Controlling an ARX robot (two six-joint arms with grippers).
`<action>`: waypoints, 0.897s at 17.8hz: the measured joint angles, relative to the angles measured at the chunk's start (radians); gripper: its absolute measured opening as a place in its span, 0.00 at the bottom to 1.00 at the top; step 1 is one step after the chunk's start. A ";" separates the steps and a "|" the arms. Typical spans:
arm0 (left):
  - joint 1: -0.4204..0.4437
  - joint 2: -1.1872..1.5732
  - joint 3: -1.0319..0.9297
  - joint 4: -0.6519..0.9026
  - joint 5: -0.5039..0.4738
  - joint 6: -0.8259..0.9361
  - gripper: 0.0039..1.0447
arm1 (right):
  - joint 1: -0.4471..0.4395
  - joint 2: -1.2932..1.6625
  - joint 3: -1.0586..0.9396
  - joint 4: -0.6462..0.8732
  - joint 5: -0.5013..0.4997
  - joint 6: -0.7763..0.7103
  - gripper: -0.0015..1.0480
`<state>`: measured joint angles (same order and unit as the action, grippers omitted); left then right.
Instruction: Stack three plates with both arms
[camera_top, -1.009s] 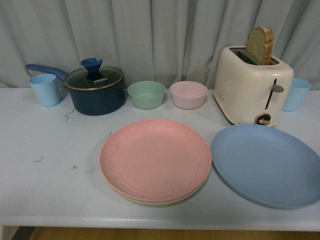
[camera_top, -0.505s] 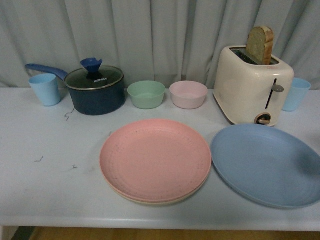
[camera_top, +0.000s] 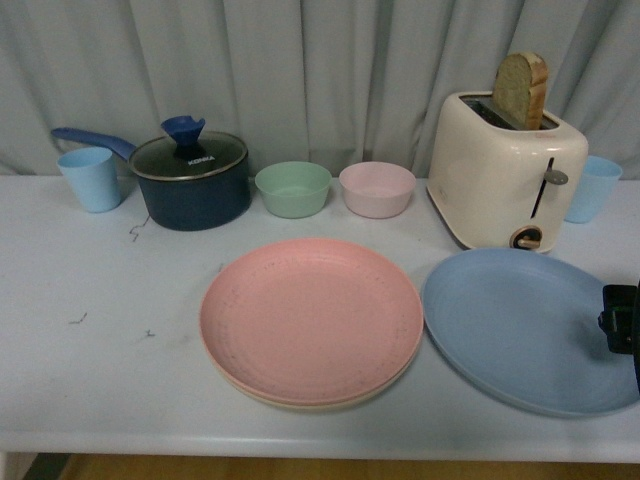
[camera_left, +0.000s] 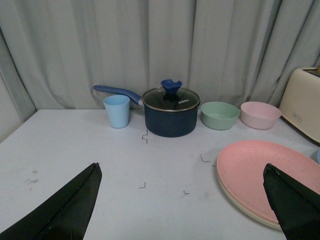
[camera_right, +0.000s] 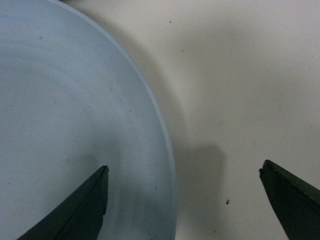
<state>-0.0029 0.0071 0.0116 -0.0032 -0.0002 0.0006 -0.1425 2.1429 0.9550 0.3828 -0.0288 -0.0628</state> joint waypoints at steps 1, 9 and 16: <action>0.000 0.000 0.000 0.000 0.000 0.000 0.94 | 0.006 0.019 0.010 0.008 0.006 0.006 0.80; 0.000 0.000 0.000 0.000 0.000 0.000 0.94 | 0.008 -0.013 -0.036 0.055 -0.030 0.082 0.03; 0.000 0.000 0.000 0.000 0.000 0.000 0.94 | -0.031 -0.333 -0.238 0.005 -0.129 0.092 0.03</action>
<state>-0.0029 0.0071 0.0116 -0.0032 -0.0002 0.0010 -0.1734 1.8099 0.7174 0.3874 -0.1574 0.0296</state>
